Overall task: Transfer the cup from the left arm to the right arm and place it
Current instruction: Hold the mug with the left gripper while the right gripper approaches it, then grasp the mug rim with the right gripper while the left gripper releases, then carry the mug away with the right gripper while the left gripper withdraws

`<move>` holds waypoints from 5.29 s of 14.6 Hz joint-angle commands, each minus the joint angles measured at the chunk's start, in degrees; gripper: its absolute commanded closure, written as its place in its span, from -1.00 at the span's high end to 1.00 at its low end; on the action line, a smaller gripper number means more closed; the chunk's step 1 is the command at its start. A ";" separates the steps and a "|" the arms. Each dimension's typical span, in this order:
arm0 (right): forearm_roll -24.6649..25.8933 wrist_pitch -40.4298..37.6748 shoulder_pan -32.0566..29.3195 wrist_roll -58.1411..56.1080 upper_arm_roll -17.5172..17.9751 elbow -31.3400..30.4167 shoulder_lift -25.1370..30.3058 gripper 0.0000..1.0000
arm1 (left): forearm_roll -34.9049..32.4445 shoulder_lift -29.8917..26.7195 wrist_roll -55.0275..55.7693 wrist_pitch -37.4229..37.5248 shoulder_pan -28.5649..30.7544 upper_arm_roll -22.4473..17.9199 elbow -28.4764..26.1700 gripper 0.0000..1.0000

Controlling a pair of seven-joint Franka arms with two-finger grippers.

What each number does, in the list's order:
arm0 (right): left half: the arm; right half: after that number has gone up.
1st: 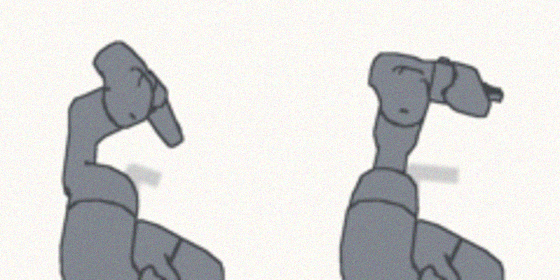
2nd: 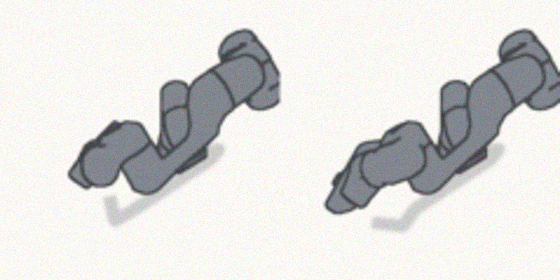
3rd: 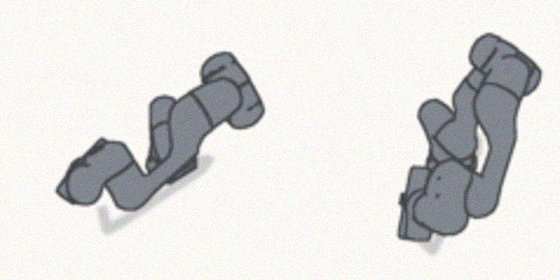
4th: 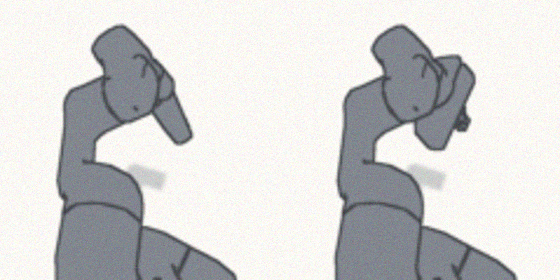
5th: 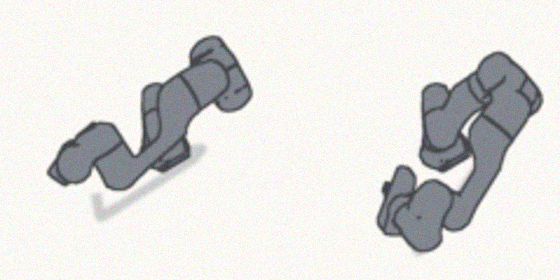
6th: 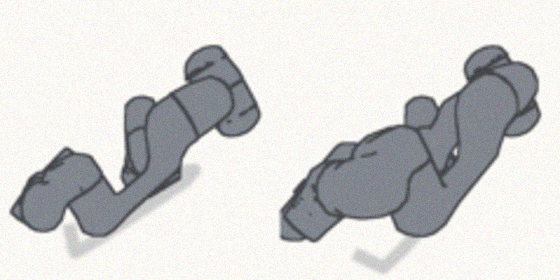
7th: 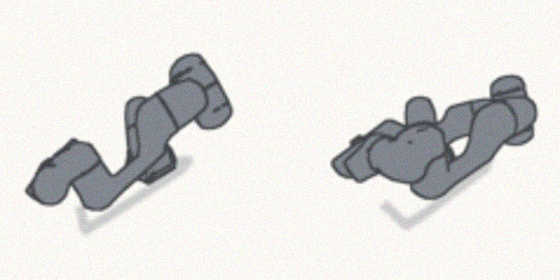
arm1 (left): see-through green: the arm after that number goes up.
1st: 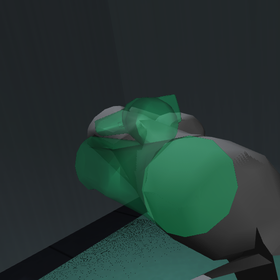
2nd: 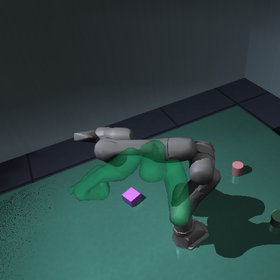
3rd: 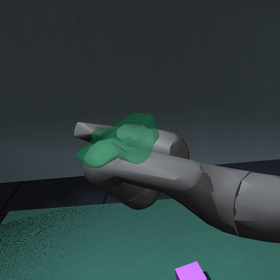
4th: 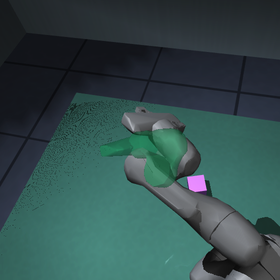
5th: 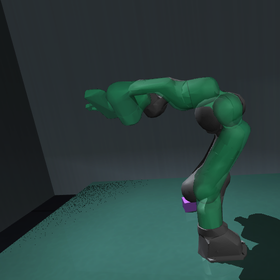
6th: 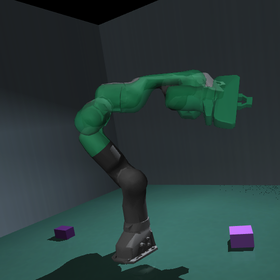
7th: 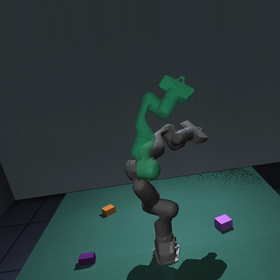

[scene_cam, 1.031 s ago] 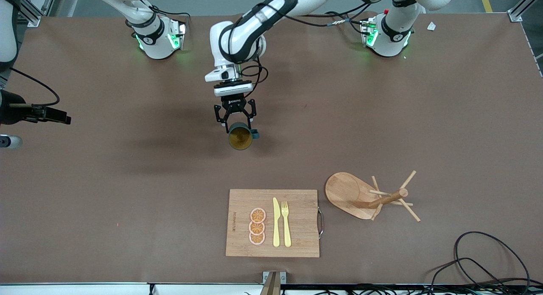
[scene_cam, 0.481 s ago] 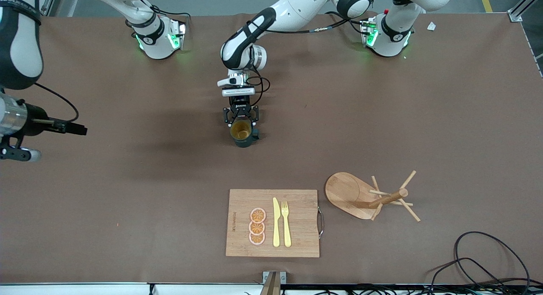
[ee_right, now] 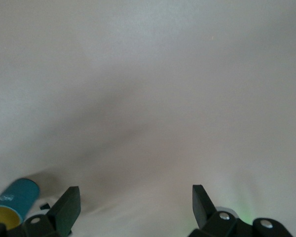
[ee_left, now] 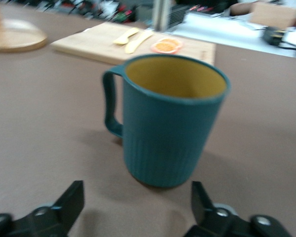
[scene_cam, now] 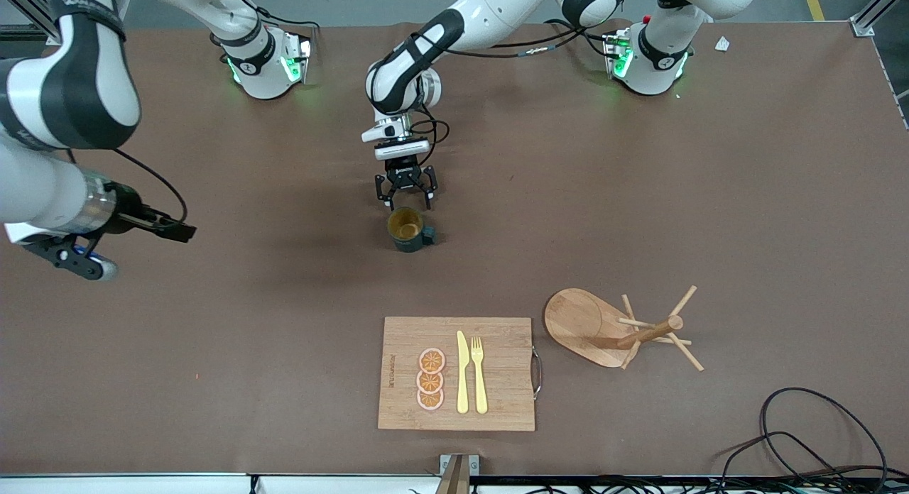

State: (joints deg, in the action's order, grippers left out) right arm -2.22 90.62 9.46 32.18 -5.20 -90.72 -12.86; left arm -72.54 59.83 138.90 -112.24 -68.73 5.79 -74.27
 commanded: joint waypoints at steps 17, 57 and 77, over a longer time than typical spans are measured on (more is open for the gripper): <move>-5.69 19.93 23.05 79.76 -0.25 -15.26 0.82 1.00 | 46.94 -46.19 -71.08 -10.21 30.30 0.80 -22.41 1.00; -7.98 37.01 30.89 71.24 -0.17 -23.27 -4.73 -0.99 | 71.84 -62.03 -136.97 10.63 71.45 1.59 -19.08 1.00; -0.26 33.99 -5.14 -72.18 -0.69 -34.79 6.62 -1.00 | 72.54 -61.32 -134.94 14.24 71.11 1.94 -16.87 1.00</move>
State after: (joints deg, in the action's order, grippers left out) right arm -3.91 122.30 6.78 -27.03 -6.86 -124.20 -6.67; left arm -0.93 -1.24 3.95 -99.08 2.31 7.52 -91.88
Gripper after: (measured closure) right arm 0.960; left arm 0.000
